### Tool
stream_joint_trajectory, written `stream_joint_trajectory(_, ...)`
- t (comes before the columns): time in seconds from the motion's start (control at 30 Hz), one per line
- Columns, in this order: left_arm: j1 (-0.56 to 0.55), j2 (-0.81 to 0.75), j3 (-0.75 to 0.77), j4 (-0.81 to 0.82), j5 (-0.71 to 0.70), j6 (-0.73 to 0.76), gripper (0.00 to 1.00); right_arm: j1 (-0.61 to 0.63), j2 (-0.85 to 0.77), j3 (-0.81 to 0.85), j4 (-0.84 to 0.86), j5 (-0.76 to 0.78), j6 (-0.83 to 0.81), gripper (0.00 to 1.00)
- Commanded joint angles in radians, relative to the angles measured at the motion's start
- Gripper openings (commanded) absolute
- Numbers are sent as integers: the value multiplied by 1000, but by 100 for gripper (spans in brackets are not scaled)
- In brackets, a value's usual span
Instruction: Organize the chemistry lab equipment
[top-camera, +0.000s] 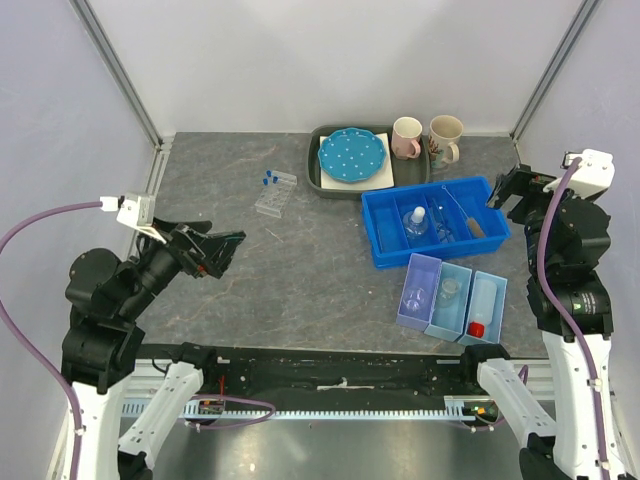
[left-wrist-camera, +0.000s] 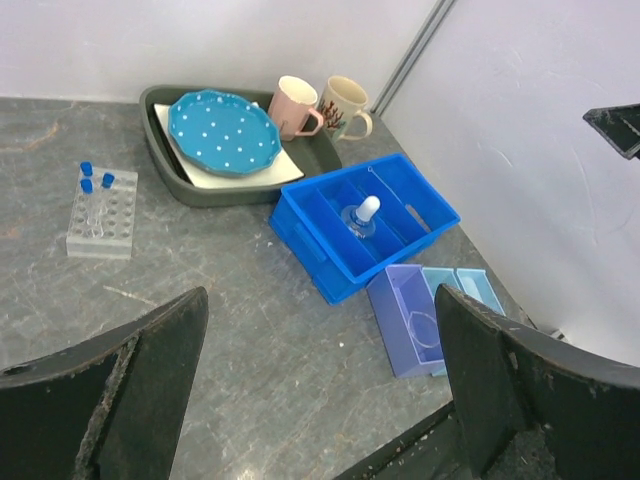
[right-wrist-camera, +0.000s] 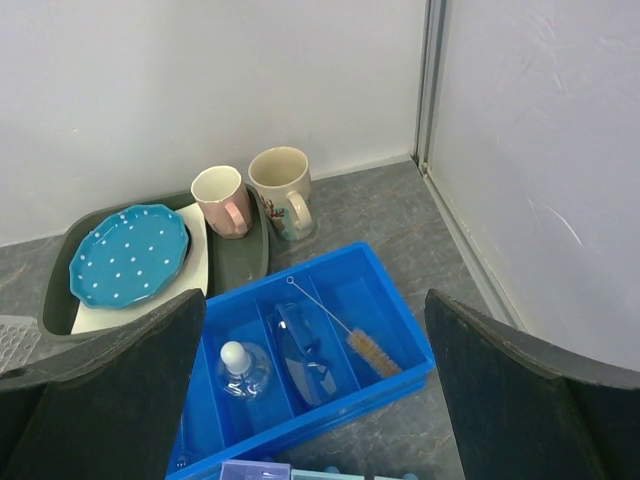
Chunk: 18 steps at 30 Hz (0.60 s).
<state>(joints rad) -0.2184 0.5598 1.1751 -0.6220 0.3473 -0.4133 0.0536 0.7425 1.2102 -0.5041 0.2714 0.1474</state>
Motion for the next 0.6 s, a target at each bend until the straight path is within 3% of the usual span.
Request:
stream_joint_trajectory(0.0,2,-24,24,-84,-19,28,100,-11,-2,18,-20,22,37,98)
stream_joint_trajectory(0.57,2,-49,9,-107,-56,68,100,-28,-9,-18,-22,2,26,98)
